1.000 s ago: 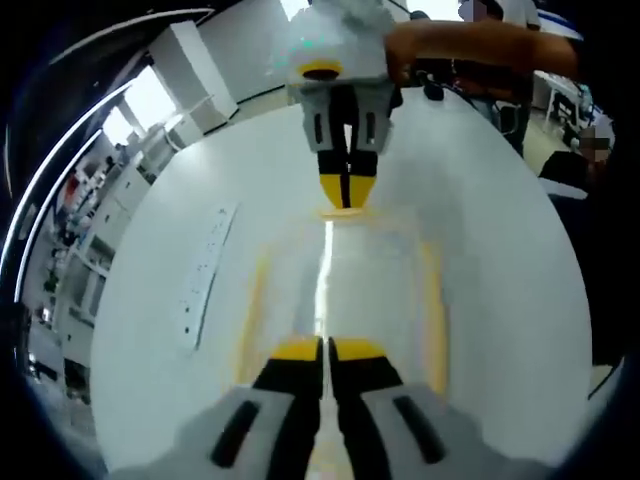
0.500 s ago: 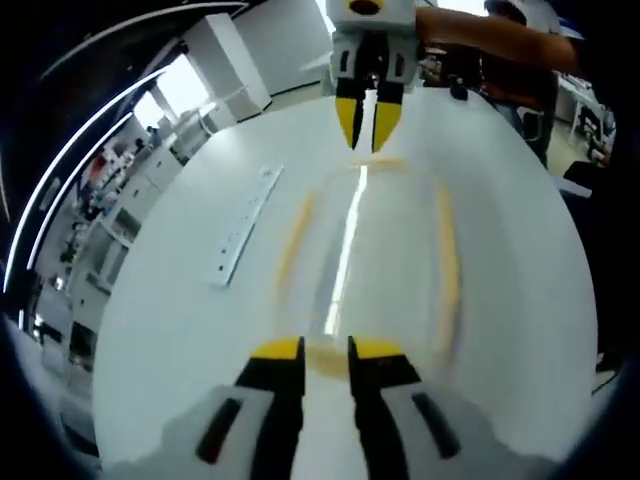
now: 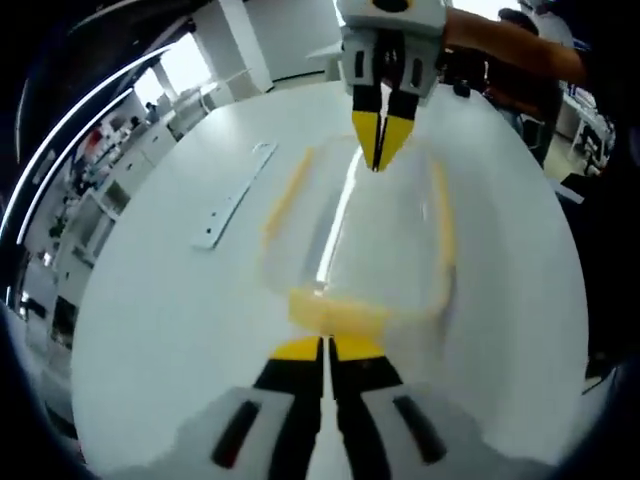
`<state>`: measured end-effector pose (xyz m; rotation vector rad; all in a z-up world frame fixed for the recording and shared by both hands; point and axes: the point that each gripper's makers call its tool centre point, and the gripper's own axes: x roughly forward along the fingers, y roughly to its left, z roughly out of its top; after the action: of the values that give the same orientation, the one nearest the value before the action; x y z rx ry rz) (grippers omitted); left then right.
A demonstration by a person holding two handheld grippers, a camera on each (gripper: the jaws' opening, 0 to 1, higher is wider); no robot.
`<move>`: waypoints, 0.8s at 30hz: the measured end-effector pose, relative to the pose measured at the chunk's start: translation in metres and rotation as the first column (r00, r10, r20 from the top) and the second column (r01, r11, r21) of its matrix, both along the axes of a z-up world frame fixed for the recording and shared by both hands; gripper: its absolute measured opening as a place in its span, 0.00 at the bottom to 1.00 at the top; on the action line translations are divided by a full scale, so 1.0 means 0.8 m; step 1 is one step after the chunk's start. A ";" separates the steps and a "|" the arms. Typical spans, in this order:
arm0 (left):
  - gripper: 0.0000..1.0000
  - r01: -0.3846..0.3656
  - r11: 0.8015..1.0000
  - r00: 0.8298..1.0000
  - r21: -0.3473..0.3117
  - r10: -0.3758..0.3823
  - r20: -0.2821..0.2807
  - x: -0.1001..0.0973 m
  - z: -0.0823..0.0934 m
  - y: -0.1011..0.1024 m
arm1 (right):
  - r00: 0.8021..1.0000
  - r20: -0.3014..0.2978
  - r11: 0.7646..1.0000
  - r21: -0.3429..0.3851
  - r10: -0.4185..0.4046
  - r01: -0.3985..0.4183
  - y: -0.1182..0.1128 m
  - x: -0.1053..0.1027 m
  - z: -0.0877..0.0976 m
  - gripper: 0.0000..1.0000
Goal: Snap each plastic latch of the storage box into its locked position after aligning the lid with the box until every specified latch is closed and the lid sits flush.
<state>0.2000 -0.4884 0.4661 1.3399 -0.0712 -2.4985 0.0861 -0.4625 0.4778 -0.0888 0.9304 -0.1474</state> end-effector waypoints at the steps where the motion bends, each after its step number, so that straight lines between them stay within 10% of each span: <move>1: 0.00 -0.001 1.000 1.000 -0.002 0.001 -0.010 -0.001 0.000 -0.001 | 1.000 -0.007 1.000 -0.002 0.002 -0.002 0.001 0.001 -0.002 0.00; 12: 0.00 0.045 0.999 0.999 -0.010 -0.045 0.004 -0.016 -0.008 -0.004 | 0.998 -0.065 1.000 0.023 -0.004 0.006 0.008 0.002 -0.007 0.00; 17: 0.00 0.171 0.985 0.972 0.023 -0.173 0.159 -0.023 -0.045 0.013 | 0.999 -0.044 0.999 0.031 -0.018 0.019 0.012 0.000 -0.008 0.00; 24: 0.00 0.140 0.989 0.982 -0.034 -0.135 0.135 -0.026 -0.037 -0.002 | 1.000 0.009 0.998 0.055 -0.021 0.020 0.013 0.005 -0.008 0.00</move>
<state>0.1794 -0.4900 0.4368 1.5293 -0.2546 -2.4997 0.0903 -0.4520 0.4712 -0.0276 0.9255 -0.1411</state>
